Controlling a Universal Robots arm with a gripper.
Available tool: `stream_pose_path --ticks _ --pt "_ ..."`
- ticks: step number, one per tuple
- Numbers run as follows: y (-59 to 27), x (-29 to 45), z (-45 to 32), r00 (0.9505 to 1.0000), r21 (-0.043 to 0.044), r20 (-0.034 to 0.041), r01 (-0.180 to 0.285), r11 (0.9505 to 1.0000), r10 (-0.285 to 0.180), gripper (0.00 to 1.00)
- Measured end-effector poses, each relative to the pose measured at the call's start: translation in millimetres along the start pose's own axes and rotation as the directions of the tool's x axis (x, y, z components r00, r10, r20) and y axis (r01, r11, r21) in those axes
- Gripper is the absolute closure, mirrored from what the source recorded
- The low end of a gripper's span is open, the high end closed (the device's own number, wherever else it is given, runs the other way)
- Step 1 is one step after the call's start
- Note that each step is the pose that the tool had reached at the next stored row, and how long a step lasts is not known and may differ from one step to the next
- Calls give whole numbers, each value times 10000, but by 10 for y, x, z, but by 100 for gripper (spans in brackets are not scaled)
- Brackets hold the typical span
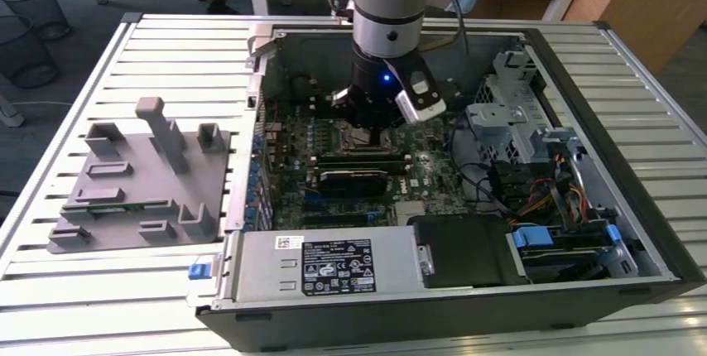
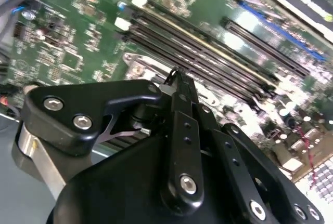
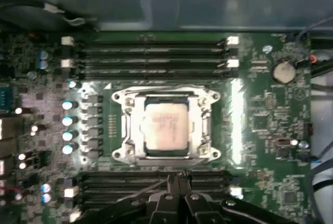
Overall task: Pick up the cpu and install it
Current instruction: 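Install the second cpu locking lever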
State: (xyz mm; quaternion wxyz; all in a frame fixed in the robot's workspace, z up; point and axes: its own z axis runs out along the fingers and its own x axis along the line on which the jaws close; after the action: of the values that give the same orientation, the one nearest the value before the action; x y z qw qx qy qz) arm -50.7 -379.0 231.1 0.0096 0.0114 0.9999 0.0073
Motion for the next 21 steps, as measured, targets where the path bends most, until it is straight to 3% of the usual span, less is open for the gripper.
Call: stream_pose_path --ticks 6,16,21 --pt "-10 99 32 10000 2 -1 0 10000 0 89" --pt "-16 190 195 10000 -11 -2 -1 10000 1 89" --pt "-38 194 208 10000 -262 -6 -5 9997 5 89"
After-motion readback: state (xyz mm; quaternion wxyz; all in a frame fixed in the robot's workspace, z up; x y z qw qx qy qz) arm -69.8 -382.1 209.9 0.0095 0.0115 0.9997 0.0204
